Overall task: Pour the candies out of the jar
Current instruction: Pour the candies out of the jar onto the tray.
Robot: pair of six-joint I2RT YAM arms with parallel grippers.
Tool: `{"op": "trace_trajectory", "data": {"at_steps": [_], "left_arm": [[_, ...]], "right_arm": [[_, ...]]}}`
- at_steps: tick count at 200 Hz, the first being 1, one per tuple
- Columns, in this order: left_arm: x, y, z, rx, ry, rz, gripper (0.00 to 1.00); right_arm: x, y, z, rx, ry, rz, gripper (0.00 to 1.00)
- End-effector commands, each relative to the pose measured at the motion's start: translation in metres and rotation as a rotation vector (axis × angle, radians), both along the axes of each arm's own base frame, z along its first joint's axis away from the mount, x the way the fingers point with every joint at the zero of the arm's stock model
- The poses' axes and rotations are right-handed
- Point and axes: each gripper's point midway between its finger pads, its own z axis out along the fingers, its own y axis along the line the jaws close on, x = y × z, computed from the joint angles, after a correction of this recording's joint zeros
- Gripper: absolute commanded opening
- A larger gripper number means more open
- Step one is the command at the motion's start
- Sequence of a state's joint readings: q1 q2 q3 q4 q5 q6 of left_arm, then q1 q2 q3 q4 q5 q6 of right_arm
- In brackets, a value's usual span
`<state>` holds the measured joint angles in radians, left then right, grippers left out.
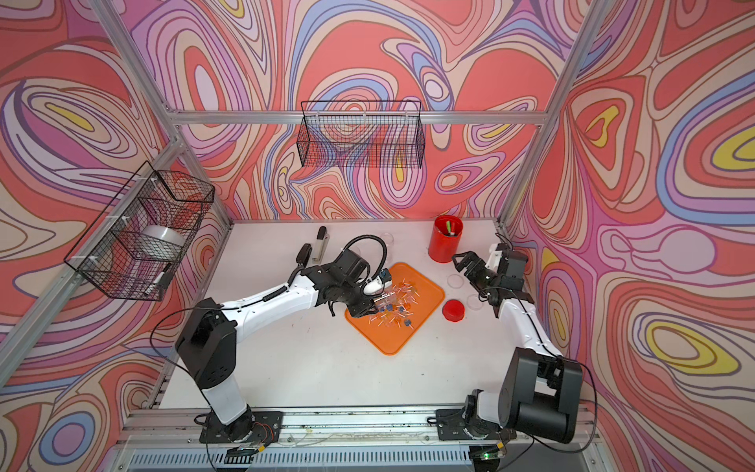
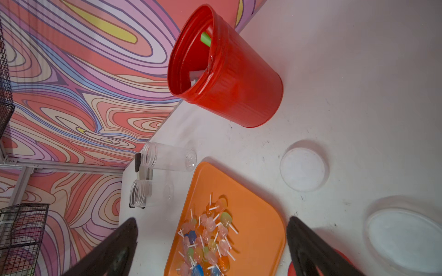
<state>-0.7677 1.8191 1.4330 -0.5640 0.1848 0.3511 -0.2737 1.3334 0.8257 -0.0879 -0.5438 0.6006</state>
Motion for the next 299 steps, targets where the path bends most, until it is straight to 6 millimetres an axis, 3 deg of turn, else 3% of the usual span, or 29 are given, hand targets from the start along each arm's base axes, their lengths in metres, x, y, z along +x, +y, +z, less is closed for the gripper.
{"op": "trace_trajectory", "data": {"at_steps": [1,37,86,156,186,243,299], "left_arm": [[0.005,0.009,0.005,0.154,-0.030,-0.091,0.00],[0.027,0.008,0.010,0.327,-0.061,-0.134,0.00],[0.035,0.013,0.003,0.526,-0.123,-0.256,0.00],[0.022,0.010,0.009,0.616,-0.187,-0.514,0.00],[0.026,0.023,0.015,0.708,-0.232,-0.547,0.00],[0.038,0.048,0.006,0.953,-0.341,-0.604,0.00],[0.040,0.046,0.007,0.989,-0.450,-0.662,0.00]], "right_arm": [[-0.005,-0.011,0.000,-0.080,0.025,-0.036,0.98],[-0.006,-0.013,-0.003,-0.087,0.035,-0.044,0.98],[-0.005,-0.014,-0.005,-0.075,0.036,-0.058,0.98],[-0.005,-0.013,-0.003,-0.067,0.033,-0.060,0.98],[-0.006,-0.013,-0.003,-0.063,0.032,-0.062,0.98],[-0.007,-0.012,-0.003,-0.052,0.032,-0.062,0.98],[-0.008,-0.012,-0.004,-0.051,0.032,-0.065,0.98]]}}
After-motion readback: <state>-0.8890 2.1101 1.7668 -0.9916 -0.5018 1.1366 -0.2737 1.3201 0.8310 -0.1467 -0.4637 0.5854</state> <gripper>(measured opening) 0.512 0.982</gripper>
